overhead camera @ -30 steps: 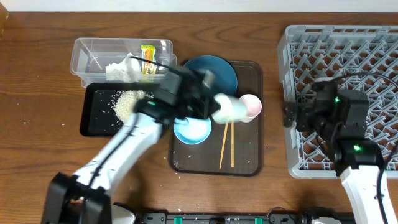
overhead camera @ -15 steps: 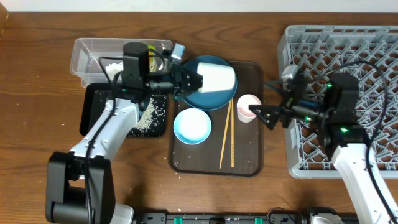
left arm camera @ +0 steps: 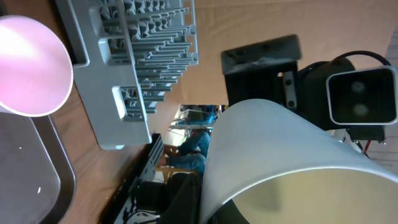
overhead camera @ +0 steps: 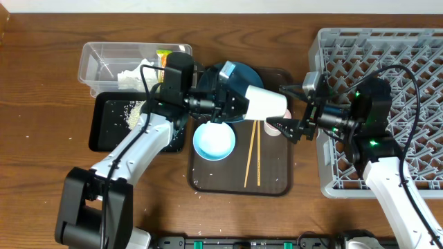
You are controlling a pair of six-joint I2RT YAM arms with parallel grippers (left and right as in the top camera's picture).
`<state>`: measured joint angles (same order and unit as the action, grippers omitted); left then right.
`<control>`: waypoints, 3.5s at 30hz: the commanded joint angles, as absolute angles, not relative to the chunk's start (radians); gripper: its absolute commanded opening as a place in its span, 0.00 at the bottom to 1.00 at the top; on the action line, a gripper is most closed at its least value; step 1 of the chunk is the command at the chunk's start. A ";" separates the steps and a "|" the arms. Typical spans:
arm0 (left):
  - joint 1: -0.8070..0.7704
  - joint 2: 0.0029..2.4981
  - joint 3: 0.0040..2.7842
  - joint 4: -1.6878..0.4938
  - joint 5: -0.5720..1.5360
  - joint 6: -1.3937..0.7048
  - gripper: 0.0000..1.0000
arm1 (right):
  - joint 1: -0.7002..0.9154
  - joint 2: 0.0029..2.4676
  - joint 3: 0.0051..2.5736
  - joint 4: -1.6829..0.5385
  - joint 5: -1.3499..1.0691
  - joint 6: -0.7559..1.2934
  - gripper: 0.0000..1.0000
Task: Sort waste into correct bins and load items into the dishwasher rack
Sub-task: 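Lift the white cup and hand it to the right gripper, then carry the white cup with the right gripper into the dish rack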
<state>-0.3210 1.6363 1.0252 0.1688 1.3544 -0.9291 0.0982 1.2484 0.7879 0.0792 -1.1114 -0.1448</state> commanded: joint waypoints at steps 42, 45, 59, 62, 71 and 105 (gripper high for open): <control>-0.276 1.589 1.040 -0.314 0.656 -0.360 0.40 | 0.135 1.240 0.804 -0.104 -0.649 -0.026 0.02; -0.229 1.517 1.040 -0.385 0.577 -0.310 0.40 | 0.085 1.206 0.809 -0.124 -0.567 0.036 0.01; -0.077 1.284 1.040 -0.607 0.275 -0.263 0.40 | -0.339 1.227 1.193 -0.682 -0.174 0.120 0.01; -0.077 1.286 1.040 -0.607 0.276 -0.263 0.40 | -0.440 1.302 1.302 -0.787 -0.134 0.146 0.01; -0.077 1.286 1.040 -0.614 0.276 -0.263 0.40 | -0.661 1.529 1.448 -0.894 0.059 0.208 0.01; -0.078 1.287 1.040 -0.629 0.280 -0.263 0.46 | -0.846 1.632 1.515 -0.811 -0.252 0.225 0.99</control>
